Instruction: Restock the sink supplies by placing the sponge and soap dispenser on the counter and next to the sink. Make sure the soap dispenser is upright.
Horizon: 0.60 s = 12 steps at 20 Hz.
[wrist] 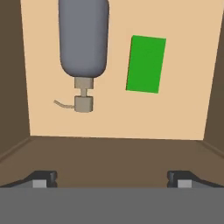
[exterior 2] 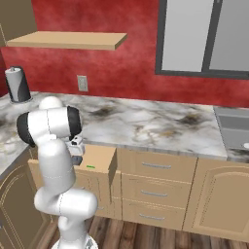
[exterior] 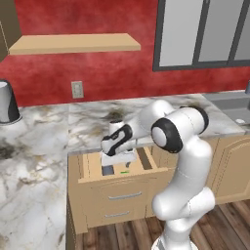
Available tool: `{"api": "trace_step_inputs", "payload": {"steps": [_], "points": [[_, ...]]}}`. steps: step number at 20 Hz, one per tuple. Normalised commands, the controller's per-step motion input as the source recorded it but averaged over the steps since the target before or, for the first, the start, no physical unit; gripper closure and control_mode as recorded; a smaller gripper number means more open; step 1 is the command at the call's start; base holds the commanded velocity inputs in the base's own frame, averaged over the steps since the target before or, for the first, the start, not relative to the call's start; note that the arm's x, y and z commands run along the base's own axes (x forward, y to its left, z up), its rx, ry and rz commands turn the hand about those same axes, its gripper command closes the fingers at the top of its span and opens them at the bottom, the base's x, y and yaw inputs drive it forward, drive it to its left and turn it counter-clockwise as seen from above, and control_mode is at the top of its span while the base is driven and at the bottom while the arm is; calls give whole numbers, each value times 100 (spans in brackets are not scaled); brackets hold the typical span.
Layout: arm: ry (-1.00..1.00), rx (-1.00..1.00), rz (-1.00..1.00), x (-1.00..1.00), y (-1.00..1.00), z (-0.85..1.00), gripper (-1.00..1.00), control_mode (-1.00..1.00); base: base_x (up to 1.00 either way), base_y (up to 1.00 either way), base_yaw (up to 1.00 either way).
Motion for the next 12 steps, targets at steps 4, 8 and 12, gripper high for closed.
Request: {"api": "trace_step_inputs", "payload": {"steps": [4,8,12], "points": [[12,4,0,29,0,-48,-100,-100,0,0,0],[14,4,0,36,0,-39,-100,-100,0,0,0],[16,0,0,7,4,-37,-100,-100,0,0,0]]}}
